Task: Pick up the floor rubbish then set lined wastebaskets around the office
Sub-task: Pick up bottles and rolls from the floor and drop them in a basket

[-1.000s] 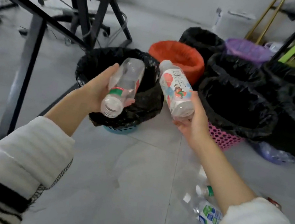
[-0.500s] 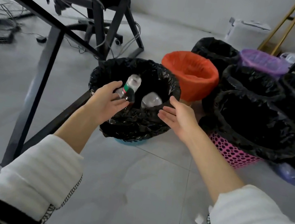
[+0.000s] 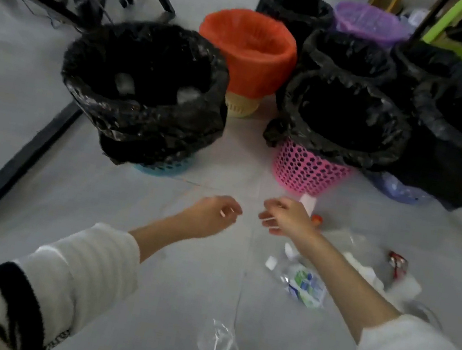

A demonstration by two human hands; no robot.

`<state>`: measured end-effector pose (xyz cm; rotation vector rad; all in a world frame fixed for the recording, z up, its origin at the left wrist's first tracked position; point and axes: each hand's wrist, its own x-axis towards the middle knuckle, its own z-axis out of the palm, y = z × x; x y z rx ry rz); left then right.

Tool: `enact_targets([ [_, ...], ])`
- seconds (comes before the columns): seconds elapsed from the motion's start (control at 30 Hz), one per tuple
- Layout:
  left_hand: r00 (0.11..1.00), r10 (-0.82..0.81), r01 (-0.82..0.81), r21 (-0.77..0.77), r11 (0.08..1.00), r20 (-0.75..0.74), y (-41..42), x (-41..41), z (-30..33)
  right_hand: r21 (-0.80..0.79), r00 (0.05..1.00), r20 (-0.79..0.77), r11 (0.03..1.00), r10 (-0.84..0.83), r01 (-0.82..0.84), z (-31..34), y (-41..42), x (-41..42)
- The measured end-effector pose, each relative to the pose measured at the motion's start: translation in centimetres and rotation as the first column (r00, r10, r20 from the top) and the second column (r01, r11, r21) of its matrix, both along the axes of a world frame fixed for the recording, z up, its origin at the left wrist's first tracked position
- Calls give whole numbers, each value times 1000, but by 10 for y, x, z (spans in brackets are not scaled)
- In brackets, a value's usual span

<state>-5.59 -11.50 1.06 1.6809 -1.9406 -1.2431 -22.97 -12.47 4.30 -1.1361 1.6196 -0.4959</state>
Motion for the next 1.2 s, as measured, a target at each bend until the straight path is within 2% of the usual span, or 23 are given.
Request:
enact_targets([
  [0.07, 962, -231, 229, 29, 973, 149, 22, -17, -21, 43, 990, -133, 998, 48, -43, -22, 16, -28],
  [0.1, 916, -339, 337, 48, 940, 214, 34, -26, -32, 68, 961, -256, 994, 102, -87, -36, 27, -45],
  [0.17, 787, -524, 527, 86, 846, 326, 55, -37, -49, 103, 795, -548, 964, 260, -244, -62, 43, -72],
  [0.2, 706, -608, 614, 116, 781, 363, 66, -42, -58, 124, 698, -642, 941, 317, -314, -74, 52, -84],
  [0.3, 389, -802, 828, 210, 520, 453, 91, -48, -78, 192, 567, -742, 924, 358, -331, -95, 72, -106],
  [0.37, 211, -860, 889, 275, 366, 465, 101, -49, -86, 282, 452, -783, 891, 428, -355, -104, 79, -114],
  [0.43, 129, -870, 906, 301, 298, 475, 106, -51, -95, 353, 392, -783, 864, 483, -358, -113, 83, -121],
  [0.47, 116, -868, 906, 306, 291, 483, 108, -52, -100, 372, 379, -782, 858, 495, -354, -118, 84, -123],
  [0.5, 137, -862, 900, 303, 314, 487, 111, -52, -105, 385, 353, -786, 849, 507, -362, -122, 85, -126],
  [0.6, 331, -833, 820, 301, 487, 444, 118, -52, -116, 412, 215, -820, 807, 531, -422, -128, 84, -133],
  [0.63, 376, -824, 801, 297, 519, 424, 119, -51, -119, 418, 192, -823, 799, 534, -432, -128, 82, -135],
  [0.73, 421, -811, 784, 287, 551, 406, 115, -50, -124, 444, 187, -809, 789, 557, -426, -127, 76, -134],
  [0.8, 470, -789, 745, 302, 595, 396, 104, -54, -121, 438, 245, -793, 802, 557, -407, -119, 75, -132],
  [0.87, 566, -735, 675, 303, 673, 373, 88, -61, -110, 354, 351, -792, 845, 499, -402, -109, 77, -132],
  [0.93, 689, -644, 586, 266, 765, 333, 71, -68, -90, 198, 560, -742, 919, 369, -342, -94, 82, -139],
  [1.0, 817, -509, 465, 214, 859, 269, 53, -74, -63, 52, 804, -569, 983, 175, -177, -81, 87, -150],
  [1.07, 908, -364, 339, 148, 929, 206, 35, -80, -34, -17, 966, -248, 997, -72, 70, -65, 91, -160],
  [1.13, 977, -204, 198, 93, 976, 66, 17, -86, -8, -10, 955, 76, 957, -288, 289, -49, 89, -170],
  [1.2, 988, -26, 39, 82, 996, -150, 2, -94, 16, -8, 884, 266, 916, -385, 401, -33, 83, -179],
])
